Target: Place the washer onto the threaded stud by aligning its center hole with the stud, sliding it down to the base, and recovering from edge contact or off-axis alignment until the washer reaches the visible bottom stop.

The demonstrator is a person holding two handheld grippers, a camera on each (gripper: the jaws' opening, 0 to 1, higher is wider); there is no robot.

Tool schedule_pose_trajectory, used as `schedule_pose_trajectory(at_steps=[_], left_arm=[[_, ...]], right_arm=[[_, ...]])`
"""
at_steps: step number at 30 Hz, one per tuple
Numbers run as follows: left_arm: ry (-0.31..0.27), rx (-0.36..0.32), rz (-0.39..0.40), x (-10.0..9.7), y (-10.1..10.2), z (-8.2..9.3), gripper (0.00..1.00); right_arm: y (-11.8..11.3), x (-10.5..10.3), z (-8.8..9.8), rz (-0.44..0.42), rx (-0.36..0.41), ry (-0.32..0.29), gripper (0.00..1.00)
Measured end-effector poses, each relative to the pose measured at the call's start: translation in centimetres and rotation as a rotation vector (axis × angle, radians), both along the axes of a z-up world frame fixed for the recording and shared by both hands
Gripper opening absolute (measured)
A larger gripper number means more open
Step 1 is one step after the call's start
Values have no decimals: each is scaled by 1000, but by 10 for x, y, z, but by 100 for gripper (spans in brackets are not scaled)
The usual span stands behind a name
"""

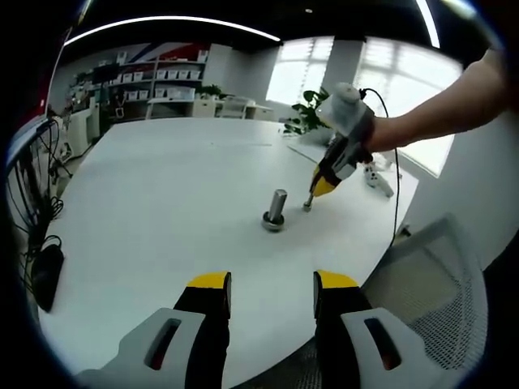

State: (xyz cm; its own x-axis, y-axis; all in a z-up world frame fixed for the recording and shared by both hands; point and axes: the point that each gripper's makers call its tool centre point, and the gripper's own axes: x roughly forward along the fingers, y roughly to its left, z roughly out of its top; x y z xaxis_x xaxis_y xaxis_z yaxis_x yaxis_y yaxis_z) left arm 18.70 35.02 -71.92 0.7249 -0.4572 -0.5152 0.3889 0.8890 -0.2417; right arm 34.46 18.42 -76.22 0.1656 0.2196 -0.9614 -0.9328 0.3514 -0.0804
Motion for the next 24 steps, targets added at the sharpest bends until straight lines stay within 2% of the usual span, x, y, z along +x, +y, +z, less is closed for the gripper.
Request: schedule_pose_trajectory(at_steps=[14, 24], left_arm=[[10, -2, -4, -1, -1, -2, 39], [14, 0, -11, -1, -2, -3, 39]], right_arm=[[-2, 1, -23, -3, -27, 41, 14], [0, 0, -26, -4, -24, 48, 15]])
